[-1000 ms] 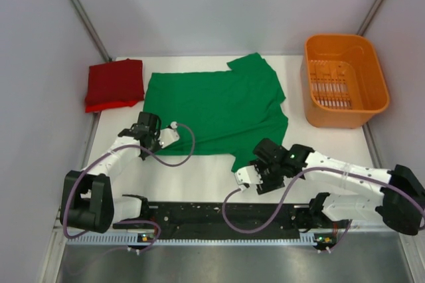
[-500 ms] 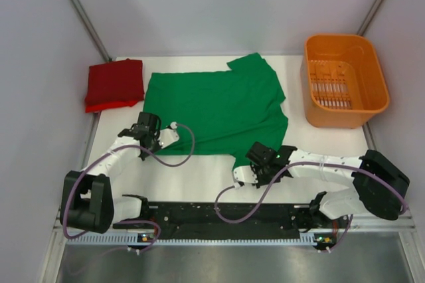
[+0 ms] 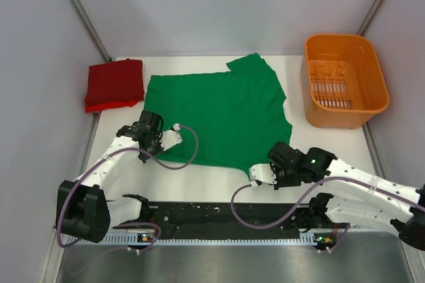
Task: Fold and stack the t-shirts
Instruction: Grap the side of the flattened tshirt closest away from the robot with both arms, then fold the flattened tshirt in 1/3 of the way
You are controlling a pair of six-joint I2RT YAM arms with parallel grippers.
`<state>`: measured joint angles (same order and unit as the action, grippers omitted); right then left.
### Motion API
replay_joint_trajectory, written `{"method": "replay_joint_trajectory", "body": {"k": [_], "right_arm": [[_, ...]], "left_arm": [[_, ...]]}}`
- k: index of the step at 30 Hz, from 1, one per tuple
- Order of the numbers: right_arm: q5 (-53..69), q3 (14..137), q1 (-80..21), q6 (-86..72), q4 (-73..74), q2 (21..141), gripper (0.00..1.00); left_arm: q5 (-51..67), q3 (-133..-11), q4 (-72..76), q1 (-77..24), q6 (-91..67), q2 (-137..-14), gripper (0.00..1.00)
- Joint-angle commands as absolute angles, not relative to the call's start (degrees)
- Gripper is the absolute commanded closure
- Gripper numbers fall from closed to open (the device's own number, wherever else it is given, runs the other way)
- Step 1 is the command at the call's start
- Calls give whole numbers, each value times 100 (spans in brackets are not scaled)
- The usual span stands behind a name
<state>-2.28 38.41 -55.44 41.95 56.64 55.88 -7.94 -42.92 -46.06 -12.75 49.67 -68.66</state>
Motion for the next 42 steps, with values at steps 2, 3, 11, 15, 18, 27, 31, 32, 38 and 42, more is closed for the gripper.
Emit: {"method": "replay_joint_trajectory", "body": {"k": [2,3,11,15,18,27,31,32,38,42], "right_arm": [[-149,4701,-5599,4087,6855,4931,100],[-210,4754,-5581,4174,6847,4913,100],[-394,5219,-3359,5677,4363,6071,100],[-369,5887,-2822,6063,3132,7301,100],[-562,6204,-2585,6503,2419,7996,100],[-536,7066,-2163,7277,1635,9245,100],[-396,7312,-2030,7584,1433,9527,100],[-317,7330,-2039,7742,1441,9580,100],[-334,7523,-2039,8068,1459,10010,100],[-264,7593,-2030,8147,1450,10160,100]], "left_arm": [[-466,-4508,-5484,-1389,4746,-6618,100],[-414,-4587,-5502,-1397,4694,-6627,100],[-815,-5475,-4722,-1380,4307,-7074,100],[-1212,-5721,-4316,-1354,4158,-7724,100],[-1449,-6002,-4009,-1336,4026,-8242,100],[-2135,-6723,-3393,-1266,3753,-9404,100],[-2399,-6662,-3209,-1187,3744,-9501,100],[-2426,-6645,-3147,-1169,3762,-9510,100],[-2698,-6723,-2804,-1160,3727,-9826,100],[-2566,-6785,-2690,-1160,3788,-9993,100]]}}
